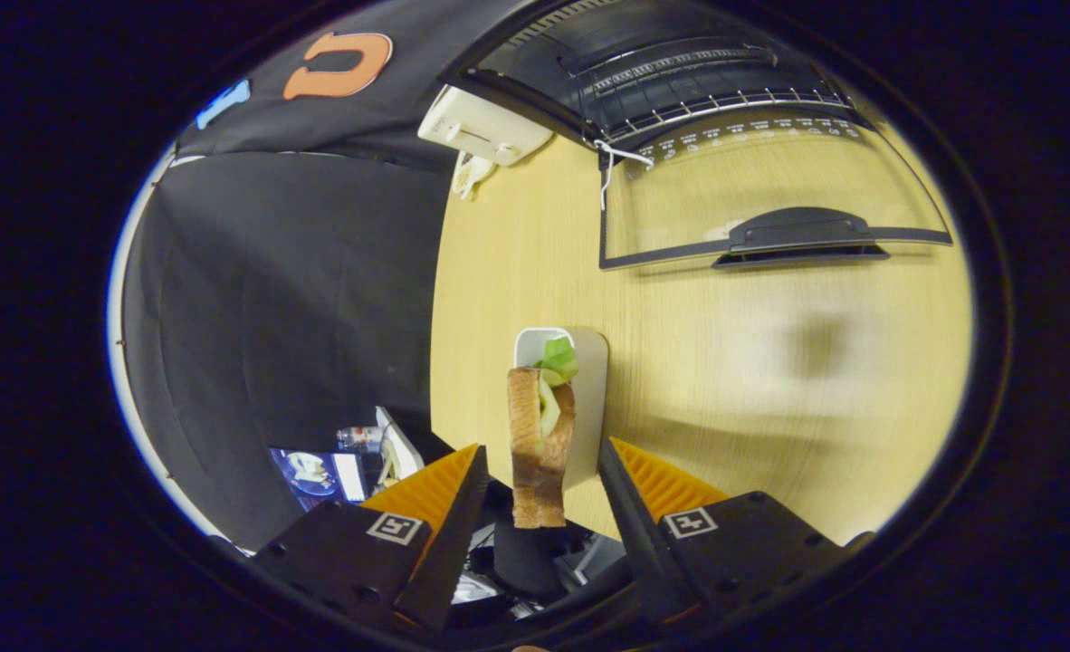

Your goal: Open the toaster oven, put the food inside, and close the toaster oven door.

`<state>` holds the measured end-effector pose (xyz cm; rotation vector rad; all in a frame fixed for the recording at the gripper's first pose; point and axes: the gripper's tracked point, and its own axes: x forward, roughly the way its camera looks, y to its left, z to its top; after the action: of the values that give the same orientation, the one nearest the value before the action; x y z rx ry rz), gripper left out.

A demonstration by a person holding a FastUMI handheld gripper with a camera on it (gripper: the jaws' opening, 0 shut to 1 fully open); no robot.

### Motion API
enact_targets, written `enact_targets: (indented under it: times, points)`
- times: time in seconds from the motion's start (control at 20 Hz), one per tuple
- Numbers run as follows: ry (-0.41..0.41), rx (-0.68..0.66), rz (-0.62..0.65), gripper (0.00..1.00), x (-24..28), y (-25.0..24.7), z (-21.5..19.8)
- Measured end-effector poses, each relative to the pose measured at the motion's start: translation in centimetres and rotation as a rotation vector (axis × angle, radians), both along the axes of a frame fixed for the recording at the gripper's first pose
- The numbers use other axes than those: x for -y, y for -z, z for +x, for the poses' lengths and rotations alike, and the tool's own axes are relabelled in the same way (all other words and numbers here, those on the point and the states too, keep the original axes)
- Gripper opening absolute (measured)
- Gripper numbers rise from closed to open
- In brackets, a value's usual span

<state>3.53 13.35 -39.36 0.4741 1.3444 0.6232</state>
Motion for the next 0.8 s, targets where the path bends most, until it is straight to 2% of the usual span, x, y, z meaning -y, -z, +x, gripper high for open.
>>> enact_targets:
  times: [0.15,0.3,0.45,0.6,0.8]
  points:
    - [-0.033,-0.042,-0.001,0.68,-0.7,0.3,-0.7]
    - [-0.052,-0.034,-0.017,0.42,-0.6,0.2,-0.7]
    - [-0.051,-0.03,0.005,0.36,-0.7,-1.0,-1.0]
    - [-0.036,-0.011,0.073,0.34,-0.4,-4.8,-1.5]
    - [0.045,0.09,0.158,0.34,1.5,-9.6,0.2]
